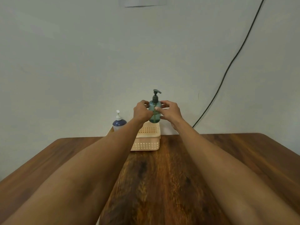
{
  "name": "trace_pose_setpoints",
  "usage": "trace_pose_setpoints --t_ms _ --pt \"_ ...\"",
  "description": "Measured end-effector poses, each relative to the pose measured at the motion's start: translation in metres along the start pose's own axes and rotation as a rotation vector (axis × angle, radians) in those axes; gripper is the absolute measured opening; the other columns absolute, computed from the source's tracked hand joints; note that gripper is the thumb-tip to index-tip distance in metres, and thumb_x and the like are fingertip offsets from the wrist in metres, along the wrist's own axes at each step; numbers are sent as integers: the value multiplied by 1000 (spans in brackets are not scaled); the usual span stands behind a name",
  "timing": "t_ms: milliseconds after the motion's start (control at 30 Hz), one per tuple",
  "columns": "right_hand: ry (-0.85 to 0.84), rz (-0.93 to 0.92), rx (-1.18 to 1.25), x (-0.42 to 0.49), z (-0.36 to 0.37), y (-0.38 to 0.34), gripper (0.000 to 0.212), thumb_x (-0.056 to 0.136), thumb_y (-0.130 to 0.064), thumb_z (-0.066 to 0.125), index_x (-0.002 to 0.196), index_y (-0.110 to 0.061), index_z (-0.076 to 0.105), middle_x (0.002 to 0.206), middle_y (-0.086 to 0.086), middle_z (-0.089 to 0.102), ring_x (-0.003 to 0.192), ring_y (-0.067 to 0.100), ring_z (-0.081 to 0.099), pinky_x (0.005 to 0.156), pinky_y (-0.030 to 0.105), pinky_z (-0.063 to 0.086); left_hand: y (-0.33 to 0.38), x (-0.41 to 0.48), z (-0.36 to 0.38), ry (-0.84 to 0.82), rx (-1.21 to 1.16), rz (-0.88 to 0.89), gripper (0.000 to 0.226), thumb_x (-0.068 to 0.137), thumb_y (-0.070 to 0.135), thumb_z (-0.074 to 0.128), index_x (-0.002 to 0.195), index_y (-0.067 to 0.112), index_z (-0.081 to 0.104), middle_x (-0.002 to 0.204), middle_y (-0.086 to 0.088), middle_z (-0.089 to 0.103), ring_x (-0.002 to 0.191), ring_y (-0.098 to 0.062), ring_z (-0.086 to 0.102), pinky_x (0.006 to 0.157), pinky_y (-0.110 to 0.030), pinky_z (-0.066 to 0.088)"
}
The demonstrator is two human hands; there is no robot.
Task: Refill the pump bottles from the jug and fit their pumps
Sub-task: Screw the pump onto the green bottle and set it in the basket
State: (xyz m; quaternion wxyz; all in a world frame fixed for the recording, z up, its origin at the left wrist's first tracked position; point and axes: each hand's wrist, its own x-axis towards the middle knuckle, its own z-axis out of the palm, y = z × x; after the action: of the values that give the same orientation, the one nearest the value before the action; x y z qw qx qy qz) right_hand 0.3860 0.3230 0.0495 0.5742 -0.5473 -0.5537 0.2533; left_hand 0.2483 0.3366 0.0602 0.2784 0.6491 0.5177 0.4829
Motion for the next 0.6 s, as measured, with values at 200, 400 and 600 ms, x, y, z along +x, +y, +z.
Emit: trace_pose_setpoints --t_ms 200,400,600 --pt "-7 27 -31 14 23 30 54 91 -18 84 141 -10 65 132 11 71 119 29 69 96 49 63 -34 20 11 -7 7 -68 62 86 6 78 142 13 51 139 -9 60 118 -24 60 88 -33 58" --pt "-12 43 -131 20 34 58 54 90 -24 85 139 -12 66 131 10 73 113 24 69 99 40 60 -68 30 28 -33 -14 -135 61 88 1 73 143 11 50 139 -10 58 110 -19 55 76 -25 54" --pt "-27 37 -203 26 36 69 49 88 -24 87 133 -12 70 129 8 75 100 15 65 88 27 56 -85 34 36 -39 22 -163 51 89 0 69 138 9 54 130 -10 62 113 -23 60 96 -36 57"
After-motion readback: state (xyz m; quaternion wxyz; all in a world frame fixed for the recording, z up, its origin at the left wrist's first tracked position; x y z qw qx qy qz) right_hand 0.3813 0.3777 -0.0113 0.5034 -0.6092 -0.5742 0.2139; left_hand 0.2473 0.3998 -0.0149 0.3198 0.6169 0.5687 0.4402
